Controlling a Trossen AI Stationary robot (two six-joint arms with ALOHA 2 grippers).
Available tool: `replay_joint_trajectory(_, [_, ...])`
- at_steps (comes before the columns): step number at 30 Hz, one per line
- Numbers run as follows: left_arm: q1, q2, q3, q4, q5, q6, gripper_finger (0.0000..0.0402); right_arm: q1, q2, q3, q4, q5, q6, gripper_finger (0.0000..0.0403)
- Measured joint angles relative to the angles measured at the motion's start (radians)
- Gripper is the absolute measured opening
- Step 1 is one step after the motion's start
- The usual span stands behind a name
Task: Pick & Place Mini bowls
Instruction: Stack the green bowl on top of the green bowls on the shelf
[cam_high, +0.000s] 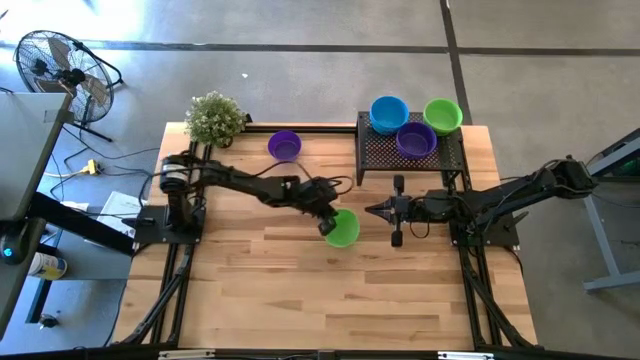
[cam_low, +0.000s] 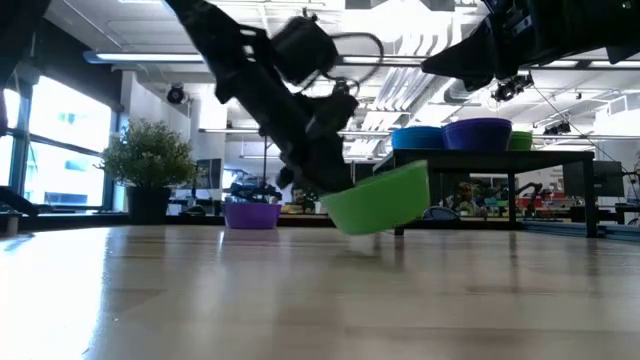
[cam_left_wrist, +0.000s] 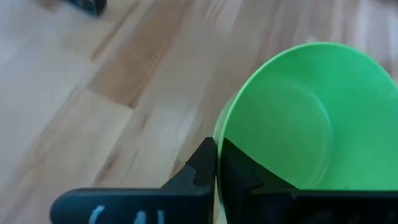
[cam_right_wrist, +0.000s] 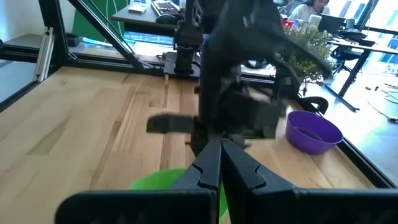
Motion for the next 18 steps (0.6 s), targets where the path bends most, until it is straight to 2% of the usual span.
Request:
replay_joint_trajectory(6, [0.022,0.075,0.080,-0.015,0.040,0.030,0.0008,0.000,0.002,0.000,-0.011,0.024,0.000,0.0000])
replay_joint_trajectory(11, [0.021,0.093,0.096,-0.027,0.034,0.038,0.0039,0.000,0.002,0.000,-0.017,0.026,0.000,0.0000])
replay_joint_trajectory(15, [0.021,0.093,0.096,-0.032,0.051,0.135,0.0070,0.000,0.002,0.000,-0.018,0.026,0.000,0.0001])
replay_joint_trajectory(18, [0.021,0.069,0.089,-0.045,0.080,0.200,0.0076,0.000,0.002,0.000,-0.019,0.027,-0.007,0.0000])
